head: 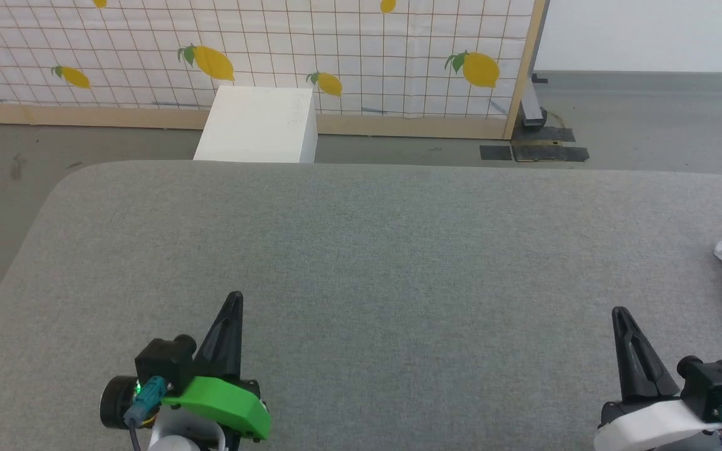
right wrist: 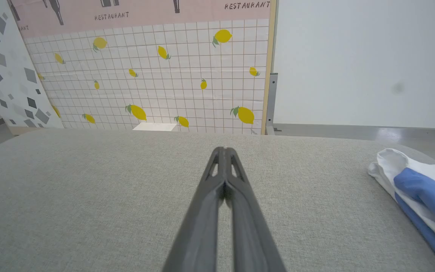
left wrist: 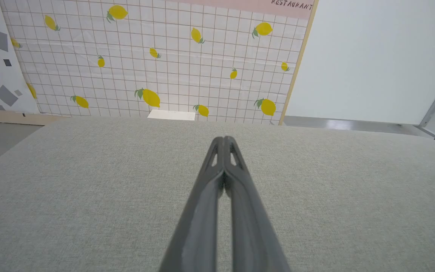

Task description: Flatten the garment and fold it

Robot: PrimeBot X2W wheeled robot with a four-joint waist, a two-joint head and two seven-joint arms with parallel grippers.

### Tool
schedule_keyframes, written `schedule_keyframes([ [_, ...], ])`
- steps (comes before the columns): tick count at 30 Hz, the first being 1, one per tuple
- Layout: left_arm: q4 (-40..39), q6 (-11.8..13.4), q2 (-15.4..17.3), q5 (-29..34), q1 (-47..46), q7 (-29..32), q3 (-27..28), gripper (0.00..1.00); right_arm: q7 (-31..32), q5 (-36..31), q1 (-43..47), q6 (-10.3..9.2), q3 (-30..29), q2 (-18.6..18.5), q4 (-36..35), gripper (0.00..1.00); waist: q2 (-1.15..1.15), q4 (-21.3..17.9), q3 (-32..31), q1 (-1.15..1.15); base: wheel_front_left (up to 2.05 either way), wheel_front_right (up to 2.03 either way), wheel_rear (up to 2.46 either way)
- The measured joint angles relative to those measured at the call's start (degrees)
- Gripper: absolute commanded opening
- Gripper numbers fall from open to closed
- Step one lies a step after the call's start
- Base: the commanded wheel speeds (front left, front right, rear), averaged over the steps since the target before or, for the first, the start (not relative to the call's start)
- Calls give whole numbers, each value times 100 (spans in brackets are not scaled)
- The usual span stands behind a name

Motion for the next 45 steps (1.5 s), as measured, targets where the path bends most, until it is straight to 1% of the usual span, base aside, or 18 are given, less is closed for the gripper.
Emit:
schedule_keyframes([
  [11,-104,93,0,163,1,142,53,0,98,-54,-19,0,43,0,-13,0,0,-27,11,0,0,0,0],
  [36,-327,204,-2,318,8,422,163,0,332,-154,-135,0,140,0,-71,0,0,-86,36,0,0,0,0],
  [45,-410,252,-5,469,16,533,210,0,430,-166,-194,0,180,0,-94,0,0,-108,45,0,0,0,0],
])
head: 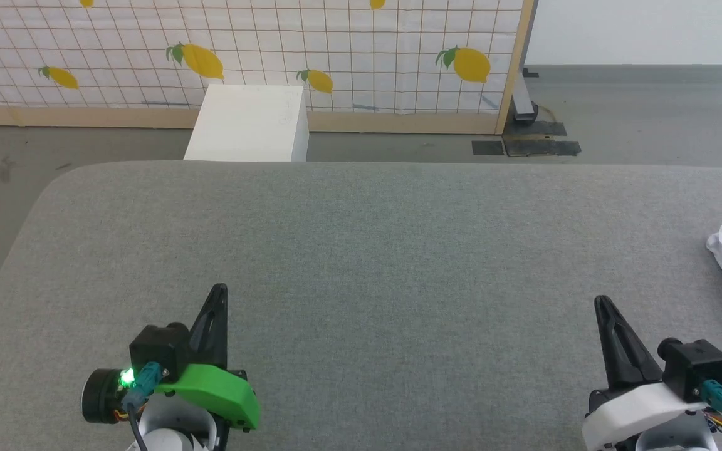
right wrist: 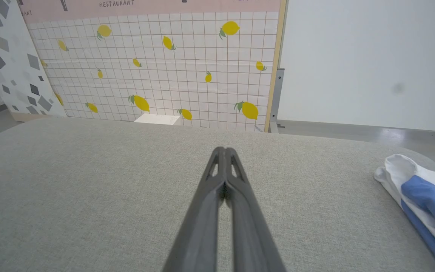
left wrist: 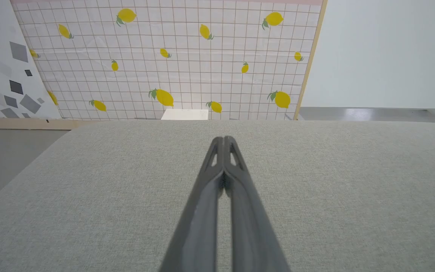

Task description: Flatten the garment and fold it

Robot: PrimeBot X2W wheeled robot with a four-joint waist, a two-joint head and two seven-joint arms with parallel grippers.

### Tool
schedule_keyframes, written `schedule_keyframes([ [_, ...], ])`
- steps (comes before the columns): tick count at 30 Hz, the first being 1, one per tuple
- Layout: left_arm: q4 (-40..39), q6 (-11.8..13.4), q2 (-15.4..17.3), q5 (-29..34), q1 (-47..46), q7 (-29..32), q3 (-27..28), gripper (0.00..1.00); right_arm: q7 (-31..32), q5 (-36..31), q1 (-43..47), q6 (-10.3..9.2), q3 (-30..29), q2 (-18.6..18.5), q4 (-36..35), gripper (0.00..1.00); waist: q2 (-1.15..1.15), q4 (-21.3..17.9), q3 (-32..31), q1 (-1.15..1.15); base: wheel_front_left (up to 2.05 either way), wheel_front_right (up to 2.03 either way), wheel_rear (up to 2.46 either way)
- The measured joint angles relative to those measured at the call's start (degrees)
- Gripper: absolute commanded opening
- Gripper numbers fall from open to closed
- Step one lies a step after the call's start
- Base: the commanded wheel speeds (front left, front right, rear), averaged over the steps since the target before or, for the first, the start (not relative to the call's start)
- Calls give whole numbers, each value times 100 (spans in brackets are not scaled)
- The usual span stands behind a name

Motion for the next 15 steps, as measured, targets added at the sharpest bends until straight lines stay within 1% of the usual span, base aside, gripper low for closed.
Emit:
schedule_keyframes([
  [15,-124,100,-3,118,55,168,59,0,145,-87,-60,0,57,0,-29,0,0,-36,15,0,0,0,0],
])
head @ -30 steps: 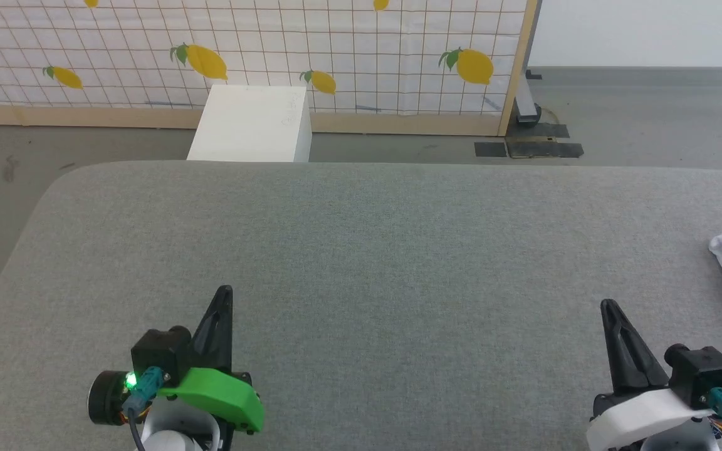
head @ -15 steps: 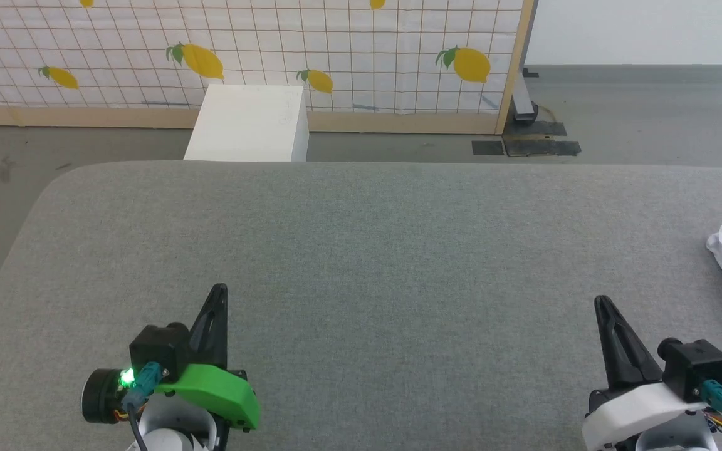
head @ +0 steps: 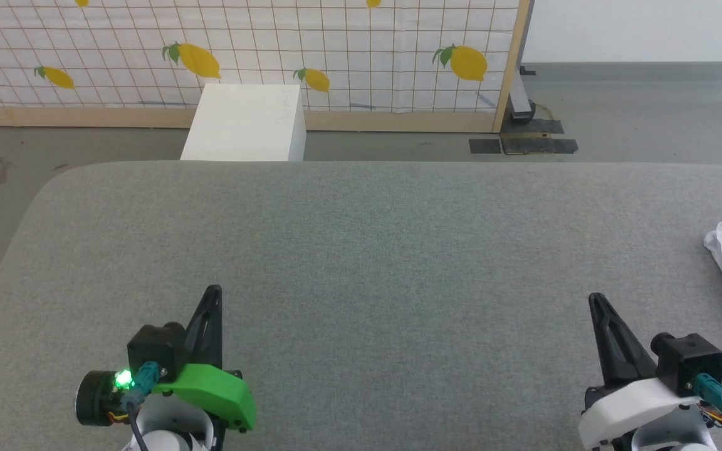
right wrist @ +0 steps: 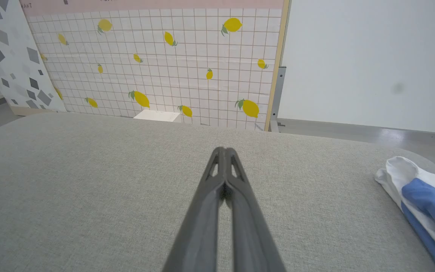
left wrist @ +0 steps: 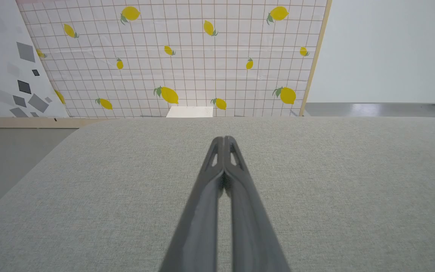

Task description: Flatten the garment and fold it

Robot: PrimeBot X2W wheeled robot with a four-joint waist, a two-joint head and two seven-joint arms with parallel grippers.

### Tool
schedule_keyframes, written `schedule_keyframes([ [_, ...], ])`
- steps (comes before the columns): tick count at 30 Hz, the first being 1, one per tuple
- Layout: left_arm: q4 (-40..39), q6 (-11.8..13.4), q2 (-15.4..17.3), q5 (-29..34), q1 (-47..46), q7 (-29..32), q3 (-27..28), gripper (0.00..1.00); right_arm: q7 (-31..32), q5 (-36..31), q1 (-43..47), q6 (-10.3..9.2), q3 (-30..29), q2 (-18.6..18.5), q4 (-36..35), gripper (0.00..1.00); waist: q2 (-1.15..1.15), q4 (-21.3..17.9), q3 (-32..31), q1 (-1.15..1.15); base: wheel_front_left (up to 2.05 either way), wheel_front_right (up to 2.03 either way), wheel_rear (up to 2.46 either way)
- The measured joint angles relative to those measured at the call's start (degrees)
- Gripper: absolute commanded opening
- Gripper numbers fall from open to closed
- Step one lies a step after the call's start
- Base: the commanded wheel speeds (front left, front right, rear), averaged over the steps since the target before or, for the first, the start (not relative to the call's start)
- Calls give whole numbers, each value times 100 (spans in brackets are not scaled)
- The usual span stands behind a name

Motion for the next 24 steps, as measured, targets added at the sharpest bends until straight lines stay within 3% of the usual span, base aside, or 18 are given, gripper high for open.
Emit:
schedule_keyframes([
  [24,-236,144,-12,237,28,298,126,0,230,-113,-121,0,101,1,-43,0,0,-60,25,0,0,0,0],
])
